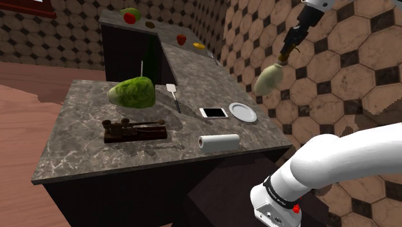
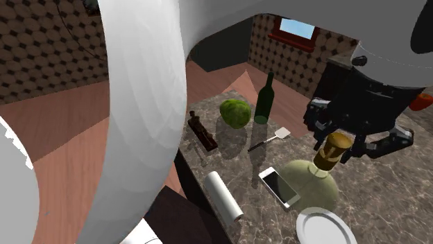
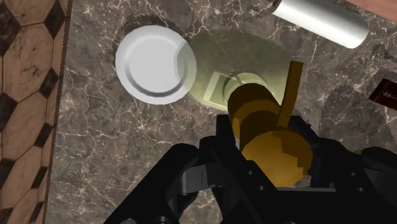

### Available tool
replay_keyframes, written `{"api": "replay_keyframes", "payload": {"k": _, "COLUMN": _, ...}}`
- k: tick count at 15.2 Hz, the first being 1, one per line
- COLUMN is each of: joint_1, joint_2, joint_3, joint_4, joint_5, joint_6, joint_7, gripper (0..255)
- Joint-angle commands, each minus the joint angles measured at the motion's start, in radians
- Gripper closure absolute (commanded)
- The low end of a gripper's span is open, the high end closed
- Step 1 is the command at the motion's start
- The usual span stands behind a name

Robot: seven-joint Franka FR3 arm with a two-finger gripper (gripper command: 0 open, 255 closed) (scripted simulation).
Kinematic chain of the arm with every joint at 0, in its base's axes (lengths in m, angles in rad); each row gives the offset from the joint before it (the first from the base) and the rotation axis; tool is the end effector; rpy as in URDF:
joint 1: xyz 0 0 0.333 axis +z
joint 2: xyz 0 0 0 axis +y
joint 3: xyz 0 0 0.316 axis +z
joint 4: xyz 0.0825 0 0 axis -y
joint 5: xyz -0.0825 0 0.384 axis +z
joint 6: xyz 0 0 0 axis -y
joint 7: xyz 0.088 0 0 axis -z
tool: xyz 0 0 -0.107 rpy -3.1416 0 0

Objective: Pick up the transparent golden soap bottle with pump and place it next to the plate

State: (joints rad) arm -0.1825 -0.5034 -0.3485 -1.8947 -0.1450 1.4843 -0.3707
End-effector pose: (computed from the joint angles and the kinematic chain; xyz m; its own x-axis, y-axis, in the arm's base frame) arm 0.3081 -0.2501 0.6846 0.9875 -0.1419 0.0687 -0.1424 -0.9898 0.0029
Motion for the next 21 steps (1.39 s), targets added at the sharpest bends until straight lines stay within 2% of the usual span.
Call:
{"api": "replay_keyframes", "payload": {"k": 1, "joint_1": -0.008, "joint_2": 0.032, "joint_3": -0.049, "joint_4": 0.055, "joint_5": -0.009, "joint_6": -0.018, "joint_7": -0.063, "gripper": 255}}
{"api": "replay_keyframes", "payload": {"k": 8, "joint_1": -0.023, "joint_2": 0.18, "joint_3": -0.217, "joint_4": 0.277, "joint_5": 0.008, "joint_6": -0.082, "joint_7": -0.267, "gripper": 255}}
{"api": "replay_keyframes", "payload": {"k": 13, "joint_1": -0.045, "joint_2": 0.355, "joint_3": -0.376, "joint_4": 0.492, "joint_5": 0.092, "joint_6": -0.142, "joint_7": -0.45, "gripper": 255}}
{"api": "replay_keyframes", "payload": {"k": 16, "joint_1": -0.102, "joint_2": 0.514, "joint_3": -0.489, "joint_4": 0.661, "joint_5": 0.211, "joint_6": -0.201, "joint_7": -0.588, "gripper": 255}}
{"api": "replay_keyframes", "payload": {"k": 18, "joint_1": -0.195, "joint_2": 0.652, "joint_3": -0.552, "joint_4": 0.806, "joint_5": 0.333, "joint_6": -0.264, "joint_7": -0.689, "gripper": 255}}
{"api": "replay_keyframes", "payload": {"k": 19, "joint_1": -0.267, "joint_2": 0.727, "joint_3": -0.571, "joint_4": 0.895, "joint_5": 0.406, "joint_6": -0.306, "joint_7": -0.736, "gripper": 255}}
{"api": "replay_keyframes", "payload": {"k": 21, "joint_1": -0.232, "joint_2": 0.68, "joint_3": -0.553, "joint_4": 0.814, "joint_5": 0.357, "joint_6": -0.254, "joint_7": -0.718, "gripper": 255}}
